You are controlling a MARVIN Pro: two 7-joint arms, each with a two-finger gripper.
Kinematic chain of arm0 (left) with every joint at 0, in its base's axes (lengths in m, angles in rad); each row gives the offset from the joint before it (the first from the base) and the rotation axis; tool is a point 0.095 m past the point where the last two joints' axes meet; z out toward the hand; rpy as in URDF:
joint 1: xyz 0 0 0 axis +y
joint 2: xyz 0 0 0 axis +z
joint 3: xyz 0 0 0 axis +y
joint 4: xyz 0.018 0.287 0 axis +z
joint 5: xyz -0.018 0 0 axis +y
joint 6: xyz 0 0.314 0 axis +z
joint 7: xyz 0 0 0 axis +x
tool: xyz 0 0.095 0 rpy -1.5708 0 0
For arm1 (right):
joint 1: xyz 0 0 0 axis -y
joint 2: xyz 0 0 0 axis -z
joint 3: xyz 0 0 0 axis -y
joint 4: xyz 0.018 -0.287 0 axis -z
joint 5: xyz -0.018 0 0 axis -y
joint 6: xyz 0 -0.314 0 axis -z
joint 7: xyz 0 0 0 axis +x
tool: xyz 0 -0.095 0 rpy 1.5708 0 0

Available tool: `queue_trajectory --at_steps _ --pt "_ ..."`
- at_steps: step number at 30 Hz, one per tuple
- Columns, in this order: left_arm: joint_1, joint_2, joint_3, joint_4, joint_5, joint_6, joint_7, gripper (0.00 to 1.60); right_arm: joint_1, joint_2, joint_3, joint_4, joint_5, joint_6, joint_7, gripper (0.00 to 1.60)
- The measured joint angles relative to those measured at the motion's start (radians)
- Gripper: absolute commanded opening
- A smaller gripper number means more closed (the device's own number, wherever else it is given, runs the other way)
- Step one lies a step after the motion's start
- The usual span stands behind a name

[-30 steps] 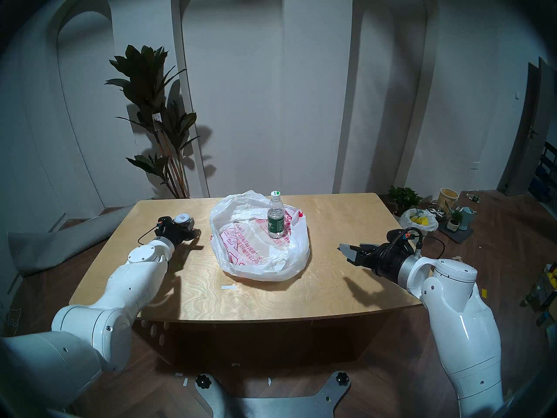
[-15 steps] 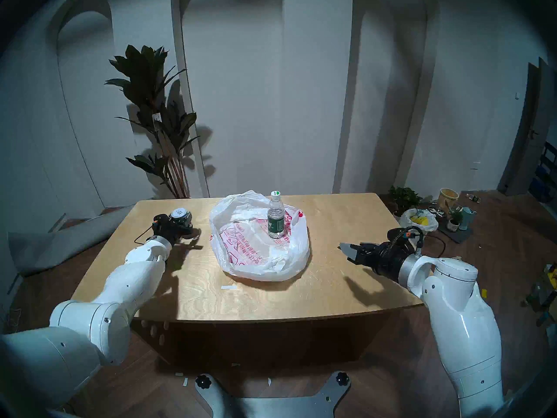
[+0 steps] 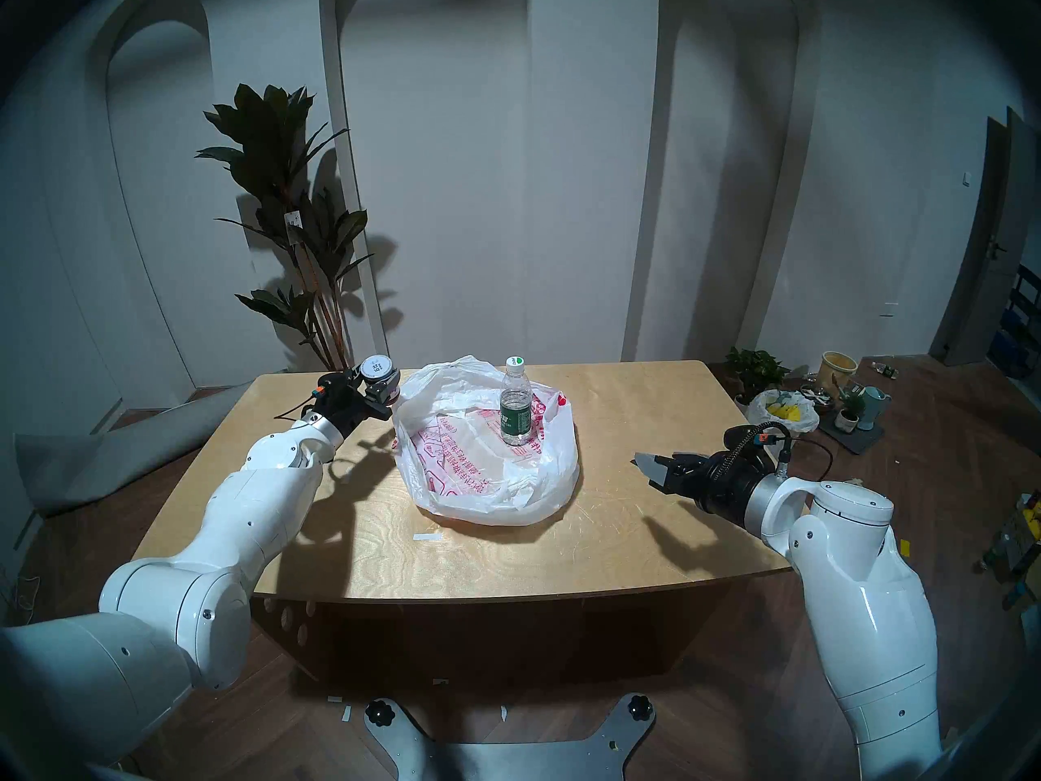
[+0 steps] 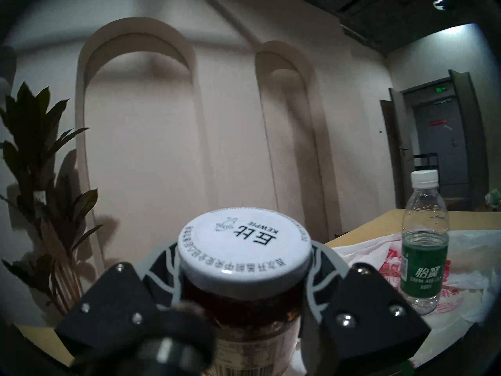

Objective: Bag the groceries: heavy items first, fragile items on top

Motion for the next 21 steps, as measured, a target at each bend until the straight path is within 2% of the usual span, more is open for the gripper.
queue_trajectory --at_steps 9,15,21 --pt "0.011 -0.002 0.004 -0.106 -0.028 0.0 -0.087 0.0 0.0 0.0 0.0 0.0 0.0 0.0 0.0 1.6" --pt "0.066 -0.019 -0.013 -0.178 -0.083 0.112 -0.121 0.0 0.0 0.0 0.0 -0.001 0.0 0.0 0.0 1.6" --pt "0.071 -0.042 0.017 -0.155 -0.102 0.236 -0.15 0.0 0.0 0.0 0.0 -0.001 0.001 0.0 0.0 1.6"
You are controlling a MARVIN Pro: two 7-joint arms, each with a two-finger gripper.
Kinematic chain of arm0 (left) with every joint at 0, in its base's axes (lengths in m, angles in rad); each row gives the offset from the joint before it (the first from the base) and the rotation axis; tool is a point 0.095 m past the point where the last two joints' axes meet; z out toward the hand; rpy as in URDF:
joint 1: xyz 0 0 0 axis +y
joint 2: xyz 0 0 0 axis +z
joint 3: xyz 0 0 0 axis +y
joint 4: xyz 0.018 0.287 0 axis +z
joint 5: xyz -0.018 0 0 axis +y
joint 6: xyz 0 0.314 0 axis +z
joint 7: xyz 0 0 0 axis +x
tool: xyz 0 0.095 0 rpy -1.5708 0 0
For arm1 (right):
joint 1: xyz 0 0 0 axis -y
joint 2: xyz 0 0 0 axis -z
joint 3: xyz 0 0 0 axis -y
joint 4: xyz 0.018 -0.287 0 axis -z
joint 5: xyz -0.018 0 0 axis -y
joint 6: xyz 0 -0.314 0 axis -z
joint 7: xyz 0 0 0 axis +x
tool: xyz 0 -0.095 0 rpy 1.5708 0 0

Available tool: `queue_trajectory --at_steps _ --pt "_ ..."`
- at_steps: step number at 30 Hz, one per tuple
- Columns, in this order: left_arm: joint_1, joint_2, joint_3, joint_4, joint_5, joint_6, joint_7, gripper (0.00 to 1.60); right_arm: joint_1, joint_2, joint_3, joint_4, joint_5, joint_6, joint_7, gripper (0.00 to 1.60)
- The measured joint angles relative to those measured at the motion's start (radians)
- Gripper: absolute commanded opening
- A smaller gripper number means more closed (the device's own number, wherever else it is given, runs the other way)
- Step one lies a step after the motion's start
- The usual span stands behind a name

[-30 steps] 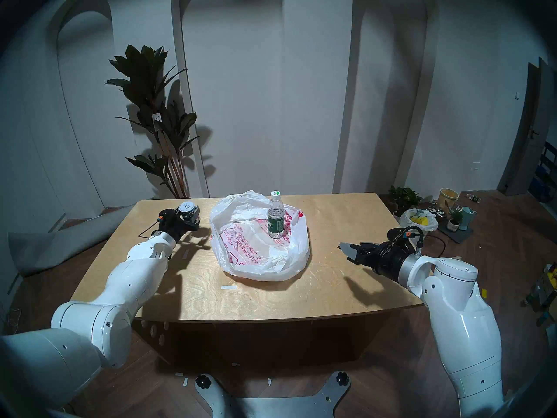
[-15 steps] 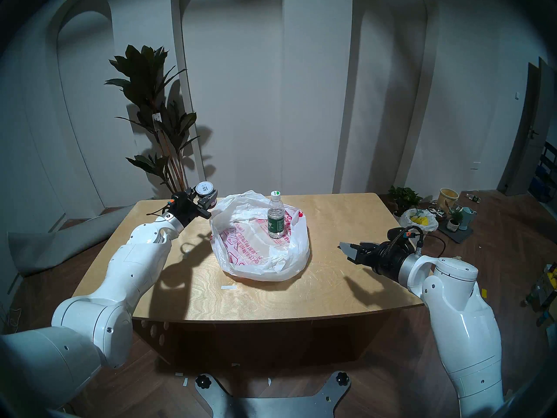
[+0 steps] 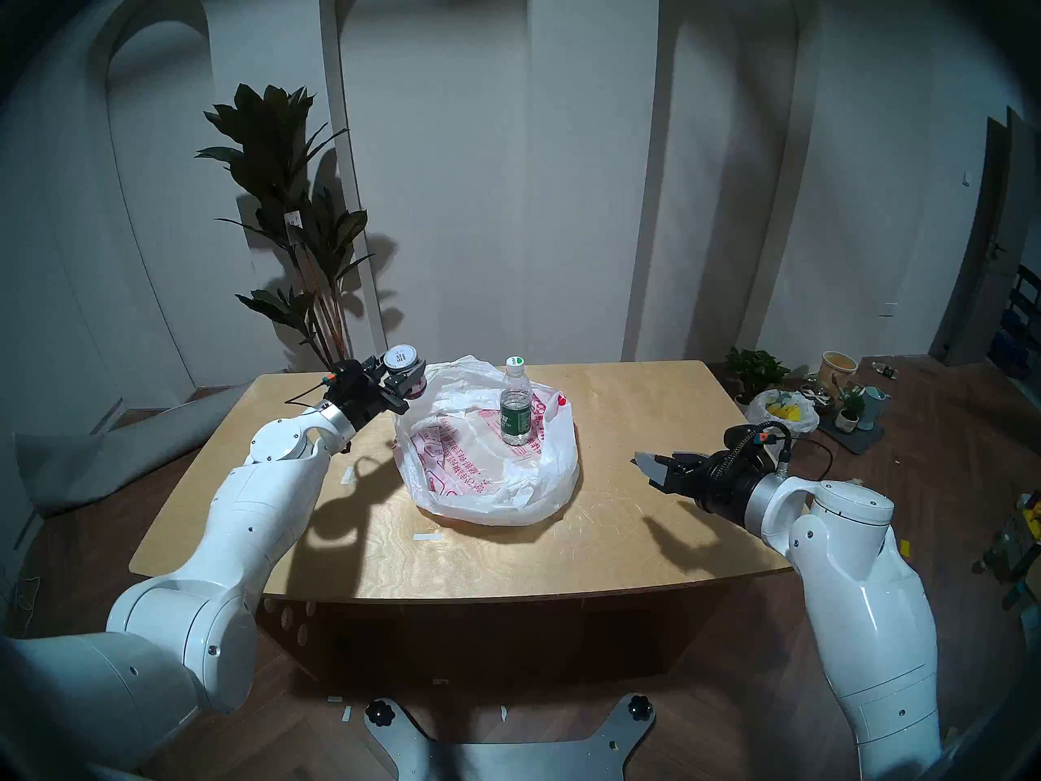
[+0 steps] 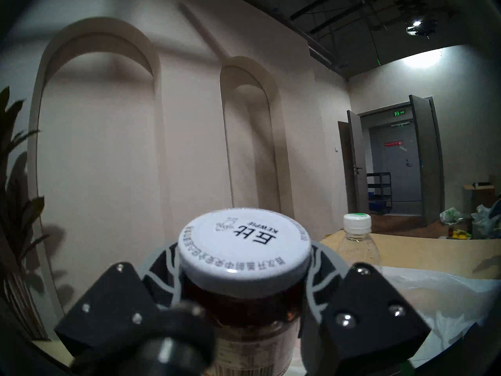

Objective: Bag the groceries: heavy items first, fragile items on top

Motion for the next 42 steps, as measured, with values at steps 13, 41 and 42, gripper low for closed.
queue_trajectory --at_steps 13,41,42 --pt "-0.076 -0.085 0.102 0.021 0.033 0.244 0.028 0.0 0.0 0.0 0.0 0.001 0.0 0.0 0.0 1.6" --pt "0.079 -0.095 0.187 -0.049 0.153 0.185 0.107 0.0 0.0 -0.006 0.002 -0.003 0.0 0.0 -0.001 1.6" --pt "0.084 -0.094 0.186 -0.055 0.151 0.185 0.106 0.0 0.0 -0.007 0.002 -0.003 0.0 0.0 -0.001 1.6"
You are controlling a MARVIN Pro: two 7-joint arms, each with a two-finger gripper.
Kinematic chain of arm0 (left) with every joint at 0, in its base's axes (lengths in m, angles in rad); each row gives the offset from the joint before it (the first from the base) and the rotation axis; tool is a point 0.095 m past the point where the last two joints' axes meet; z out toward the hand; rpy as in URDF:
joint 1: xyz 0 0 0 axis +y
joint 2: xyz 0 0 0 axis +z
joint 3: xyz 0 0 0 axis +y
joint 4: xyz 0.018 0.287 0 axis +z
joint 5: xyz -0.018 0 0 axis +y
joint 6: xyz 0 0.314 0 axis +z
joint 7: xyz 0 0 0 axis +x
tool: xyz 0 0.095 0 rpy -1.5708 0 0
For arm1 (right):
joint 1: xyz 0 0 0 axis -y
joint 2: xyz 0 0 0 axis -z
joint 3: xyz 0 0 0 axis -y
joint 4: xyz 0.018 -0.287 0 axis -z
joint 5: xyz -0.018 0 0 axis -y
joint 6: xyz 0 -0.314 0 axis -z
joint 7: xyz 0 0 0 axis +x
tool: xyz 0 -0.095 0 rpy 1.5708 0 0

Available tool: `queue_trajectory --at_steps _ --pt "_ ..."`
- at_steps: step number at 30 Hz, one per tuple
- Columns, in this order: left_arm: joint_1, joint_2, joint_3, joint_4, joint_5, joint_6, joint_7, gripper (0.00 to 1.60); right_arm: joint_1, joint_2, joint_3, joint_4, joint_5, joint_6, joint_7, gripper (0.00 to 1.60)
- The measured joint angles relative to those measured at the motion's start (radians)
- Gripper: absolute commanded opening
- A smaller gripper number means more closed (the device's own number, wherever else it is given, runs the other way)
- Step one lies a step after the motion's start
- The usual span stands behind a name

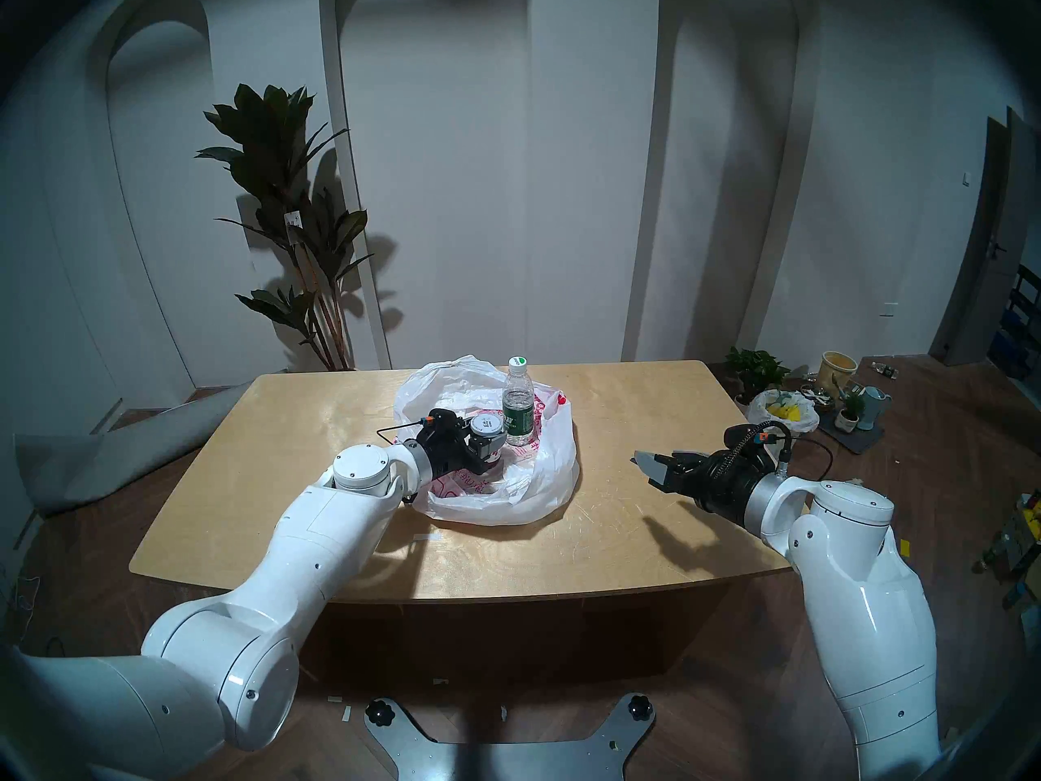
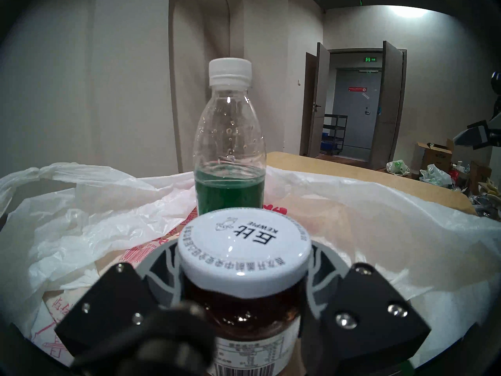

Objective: Bag the groceries: heavy items first, fragile items on top

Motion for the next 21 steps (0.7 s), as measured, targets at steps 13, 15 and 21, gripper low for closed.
queue_trajectory --at_steps 13,15,21 --pt "0.047 0.022 -0.004 -0.087 -0.011 0.008 -0.046 1.6 0.0 -0.001 0.0 0.0 0.0 0.0 0.0 1.6" --pt "0.051 0.025 -0.004 -0.104 -0.011 0.019 -0.049 1.6 0.0 -0.002 0.0 0.0 0.0 0.0 0.0 1.6" --pt "0.064 0.032 -0.005 -0.154 -0.011 0.049 -0.05 1.6 0.0 -0.002 0.001 0.0 0.0 0.0 0.0 1.6"
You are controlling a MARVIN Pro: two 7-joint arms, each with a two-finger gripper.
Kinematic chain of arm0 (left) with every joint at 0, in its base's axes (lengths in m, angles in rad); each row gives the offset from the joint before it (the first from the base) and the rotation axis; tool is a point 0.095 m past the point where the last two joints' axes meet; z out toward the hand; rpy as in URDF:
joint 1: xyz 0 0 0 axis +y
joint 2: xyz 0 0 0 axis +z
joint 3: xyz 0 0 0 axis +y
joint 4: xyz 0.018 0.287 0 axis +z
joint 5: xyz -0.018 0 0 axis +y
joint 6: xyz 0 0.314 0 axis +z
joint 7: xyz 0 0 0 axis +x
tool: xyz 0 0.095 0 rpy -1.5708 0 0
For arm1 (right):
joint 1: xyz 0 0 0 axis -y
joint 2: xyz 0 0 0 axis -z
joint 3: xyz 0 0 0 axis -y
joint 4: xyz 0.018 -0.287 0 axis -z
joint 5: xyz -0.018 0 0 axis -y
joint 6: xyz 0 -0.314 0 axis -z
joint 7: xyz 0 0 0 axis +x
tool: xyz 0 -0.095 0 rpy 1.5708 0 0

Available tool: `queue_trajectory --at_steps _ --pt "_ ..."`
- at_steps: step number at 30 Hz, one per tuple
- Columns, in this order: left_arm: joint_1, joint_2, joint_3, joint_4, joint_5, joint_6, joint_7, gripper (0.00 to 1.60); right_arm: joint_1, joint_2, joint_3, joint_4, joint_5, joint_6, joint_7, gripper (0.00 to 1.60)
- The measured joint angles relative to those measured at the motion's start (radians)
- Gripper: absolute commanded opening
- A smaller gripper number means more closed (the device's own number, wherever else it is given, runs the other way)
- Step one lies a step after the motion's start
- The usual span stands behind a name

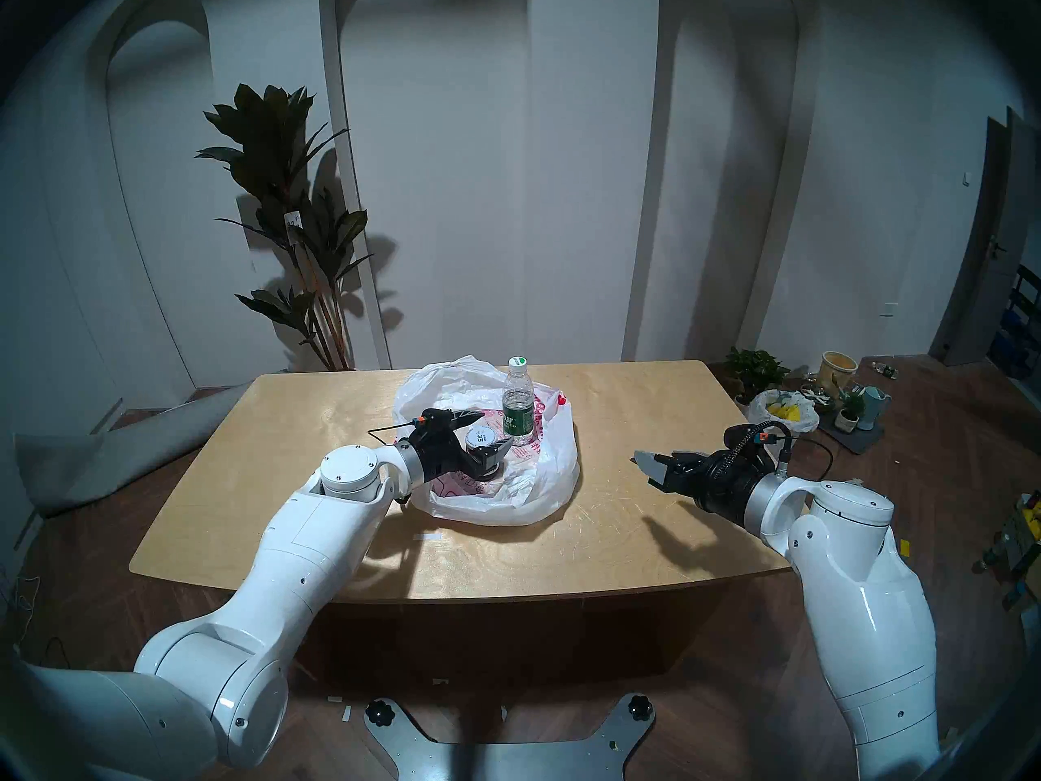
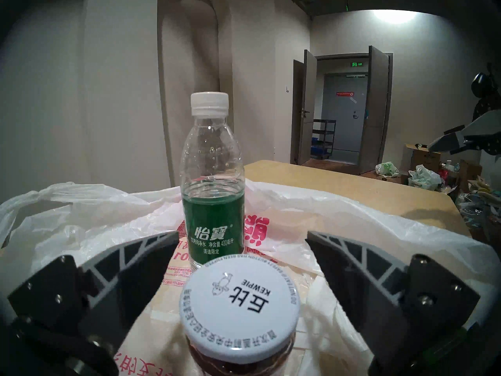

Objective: Bag the groceries: heavy items first, fragile items on top

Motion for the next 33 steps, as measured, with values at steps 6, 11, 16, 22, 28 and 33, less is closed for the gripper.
queue_trajectory --at_steps 6,11,16,22,28,33 --pt "0.004 0.004 -0.019 -0.064 -0.011 0.014 0.001 1.6 0.0 0.0 0.0 0.0 0.0 0.0 0.001 1.6" --pt "-0.017 0.017 -0.06 -0.13 -0.028 0.014 0.011 1.6 0.0 0.0 0.0 0.001 0.0 0.0 0.001 1.6" --pt "-0.046 0.04 -0.108 -0.191 -0.034 0.008 0.034 1.6 0.001 0.0 0.0 0.002 0.0 0.0 0.002 1.6" --pt "-0.069 0.077 -0.182 -0.278 -0.035 -0.006 0.08 1.6 0.001 -0.001 0.0 0.003 0.0 0.0 0.002 1.6" --pt "-0.054 0.109 -0.239 -0.359 -0.023 -0.015 0.132 1.6 0.001 -0.001 0.0 0.004 0.0 0.0 0.003 1.6" --pt "-0.006 0.127 -0.294 -0.423 -0.011 -0.005 0.177 1.6 0.002 -0.001 0.0 0.005 0.0 0.0 0.003 1.6"
